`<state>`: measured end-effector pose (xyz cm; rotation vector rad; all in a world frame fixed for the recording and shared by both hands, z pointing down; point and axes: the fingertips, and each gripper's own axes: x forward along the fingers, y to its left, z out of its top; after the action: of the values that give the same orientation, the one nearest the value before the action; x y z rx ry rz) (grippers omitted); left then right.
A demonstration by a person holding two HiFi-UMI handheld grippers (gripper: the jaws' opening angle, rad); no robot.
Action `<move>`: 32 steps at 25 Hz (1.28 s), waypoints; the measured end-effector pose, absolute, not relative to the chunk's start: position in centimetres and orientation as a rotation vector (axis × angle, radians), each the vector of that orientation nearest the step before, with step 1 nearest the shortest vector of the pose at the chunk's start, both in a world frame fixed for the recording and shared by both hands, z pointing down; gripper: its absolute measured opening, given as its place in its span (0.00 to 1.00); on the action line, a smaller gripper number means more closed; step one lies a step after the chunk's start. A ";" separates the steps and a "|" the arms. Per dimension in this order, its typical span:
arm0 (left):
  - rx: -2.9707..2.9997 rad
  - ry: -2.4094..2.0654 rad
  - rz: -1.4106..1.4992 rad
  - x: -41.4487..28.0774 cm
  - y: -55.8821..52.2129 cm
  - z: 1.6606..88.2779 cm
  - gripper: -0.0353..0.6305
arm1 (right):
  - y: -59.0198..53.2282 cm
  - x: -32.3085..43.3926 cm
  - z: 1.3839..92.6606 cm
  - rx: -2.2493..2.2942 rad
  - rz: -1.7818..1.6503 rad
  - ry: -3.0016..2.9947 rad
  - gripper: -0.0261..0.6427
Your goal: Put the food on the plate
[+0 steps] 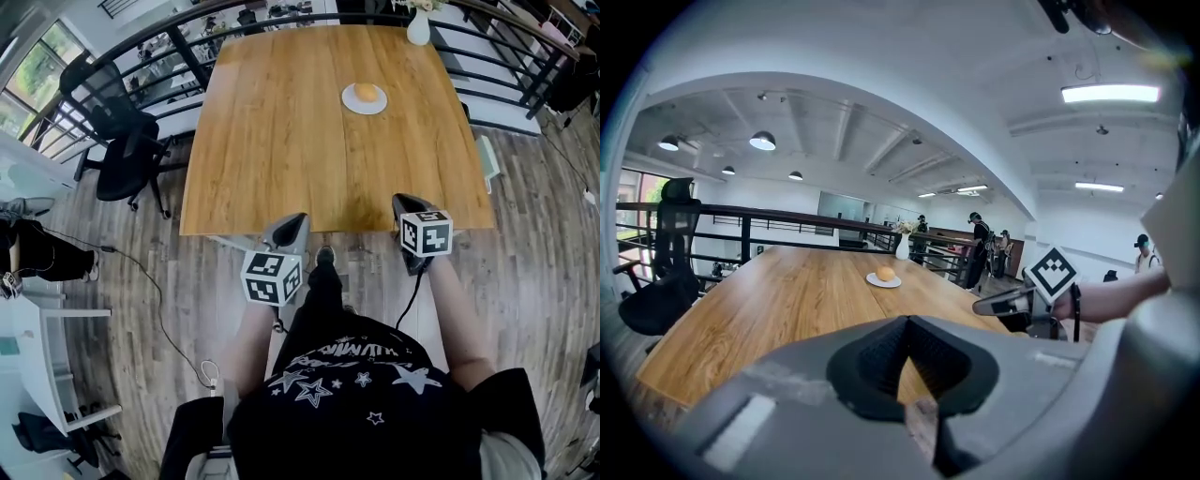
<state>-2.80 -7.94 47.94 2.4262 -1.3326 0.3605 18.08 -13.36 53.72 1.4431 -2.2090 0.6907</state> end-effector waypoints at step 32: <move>2.336 -1.299 0.430 -6.9 2.2 50.5 0.05 | -5.3 13.1 51.9 1.413 0.655 -2.348 0.04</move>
<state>-6.89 2.15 50.46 2.3356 -1.2989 0.4300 13.06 -5.30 51.89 1.4128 -2.3476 0.6553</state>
